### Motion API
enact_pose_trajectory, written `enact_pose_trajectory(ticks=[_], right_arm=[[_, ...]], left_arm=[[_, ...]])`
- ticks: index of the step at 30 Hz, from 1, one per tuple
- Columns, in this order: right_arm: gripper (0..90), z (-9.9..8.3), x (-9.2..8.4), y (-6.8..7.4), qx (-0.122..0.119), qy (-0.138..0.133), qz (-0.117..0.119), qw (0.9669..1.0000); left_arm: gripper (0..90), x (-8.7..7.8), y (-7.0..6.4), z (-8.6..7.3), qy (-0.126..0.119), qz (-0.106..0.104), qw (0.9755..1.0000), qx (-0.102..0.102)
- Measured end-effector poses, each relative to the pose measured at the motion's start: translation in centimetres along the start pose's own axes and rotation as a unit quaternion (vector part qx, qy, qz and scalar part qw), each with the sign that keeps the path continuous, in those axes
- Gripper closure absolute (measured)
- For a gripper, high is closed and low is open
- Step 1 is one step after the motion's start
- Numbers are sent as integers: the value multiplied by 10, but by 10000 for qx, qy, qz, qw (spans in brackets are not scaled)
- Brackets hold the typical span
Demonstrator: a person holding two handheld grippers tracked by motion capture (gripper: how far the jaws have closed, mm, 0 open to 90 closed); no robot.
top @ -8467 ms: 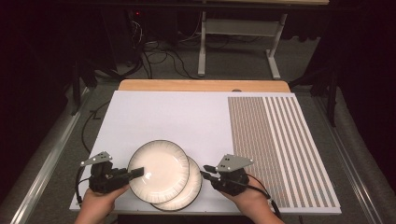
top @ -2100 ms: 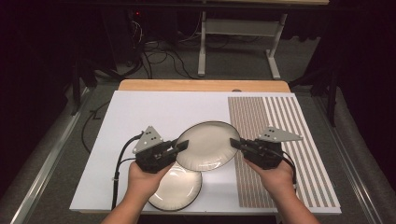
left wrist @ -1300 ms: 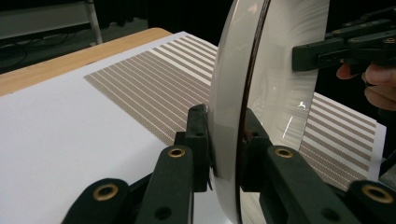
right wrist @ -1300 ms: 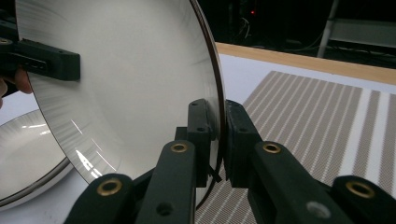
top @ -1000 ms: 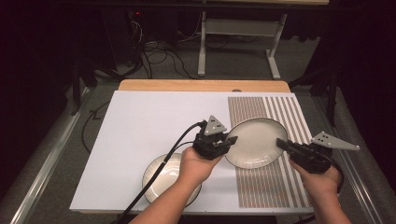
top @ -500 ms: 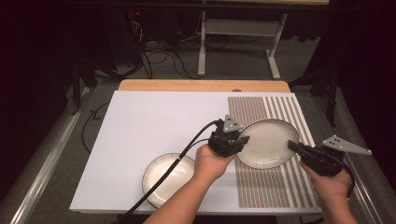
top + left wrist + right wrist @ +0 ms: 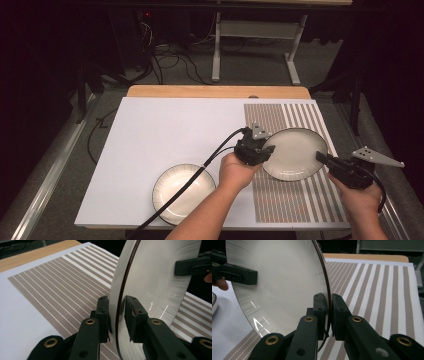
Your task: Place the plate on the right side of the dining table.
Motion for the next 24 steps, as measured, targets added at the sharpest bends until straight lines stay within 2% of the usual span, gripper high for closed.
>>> enact_pose_trajectory(ticks=[8, 24], right_arm=[[865, -8, 4, -10, 107, 118, -77, 9998], [873, -15, 5, -17, 116, 160, -213, 9996]], left_arm=[[726, 20, 1, -3, 83, -29, 9999, -132], [732, 38, 3, -7, 229, -8, 9994, -243]])
Point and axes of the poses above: each handheld gripper's, and its own axes: x roughly forward along the jaws, z roughly out of its top, y roughly to its left, the point moved 5 cm from there along x, roughly forward along the jaws, and after that the axes turned 12 degrees about y, right-handed, at the moved point
